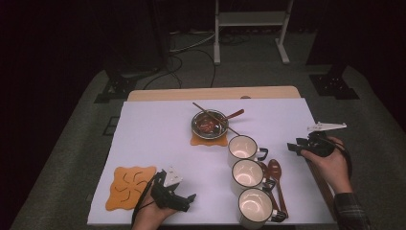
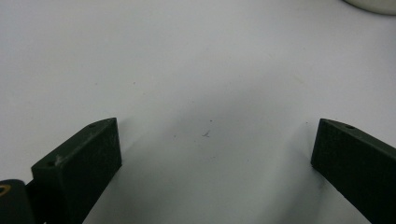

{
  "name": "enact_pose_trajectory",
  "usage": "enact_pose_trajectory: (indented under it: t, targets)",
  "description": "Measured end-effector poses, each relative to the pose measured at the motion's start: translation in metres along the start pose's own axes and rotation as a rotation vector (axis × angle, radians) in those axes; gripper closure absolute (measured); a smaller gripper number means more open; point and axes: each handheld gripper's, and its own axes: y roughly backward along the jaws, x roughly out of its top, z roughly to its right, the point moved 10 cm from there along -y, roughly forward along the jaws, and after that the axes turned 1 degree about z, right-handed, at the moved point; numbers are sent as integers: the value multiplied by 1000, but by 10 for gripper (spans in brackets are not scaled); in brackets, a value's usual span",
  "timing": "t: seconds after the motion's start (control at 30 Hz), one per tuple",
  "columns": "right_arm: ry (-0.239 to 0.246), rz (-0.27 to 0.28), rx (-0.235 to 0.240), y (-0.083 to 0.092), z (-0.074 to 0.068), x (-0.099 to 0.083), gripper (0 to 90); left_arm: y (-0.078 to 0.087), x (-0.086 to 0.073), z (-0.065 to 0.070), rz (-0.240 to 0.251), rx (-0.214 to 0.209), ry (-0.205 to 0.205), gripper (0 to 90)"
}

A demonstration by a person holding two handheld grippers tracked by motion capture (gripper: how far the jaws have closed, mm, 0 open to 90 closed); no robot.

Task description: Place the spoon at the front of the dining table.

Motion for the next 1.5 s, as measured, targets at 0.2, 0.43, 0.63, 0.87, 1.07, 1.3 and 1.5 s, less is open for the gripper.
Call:
enact_pose_trajectory:
  t: [0.2, 0.43, 0.63, 0.87, 1.07, 1.3, 1.5]
  targets:
    - [-6, -6, -5, 2, 3, -6, 494, 0, 0, 0, 0, 0, 0, 5]
    - [-12, -20, -10, 5, 6, -16, 494, 0, 0, 0, 0, 0, 1, 5]
    - [-15, -27, -12, 6, 6, -22, 494, 0, 0, 0, 0, 0, 0, 5]
    - [-21, -36, -11, 6, 6, -26, 494, 0, 0, 0, 0, 0, 0, 5]
    - [-15, -41, -9, 4, 5, -28, 494, 0, 0, 0, 0, 1, -2, 5]
    - [-15, -52, -7, 1, 5, -30, 494, 0, 0, 0, 0, 0, -2, 5]
    - [-9, -69, -26, -1, 10, -35, 493, 0, 0, 0, 2, 1, 1, 5]
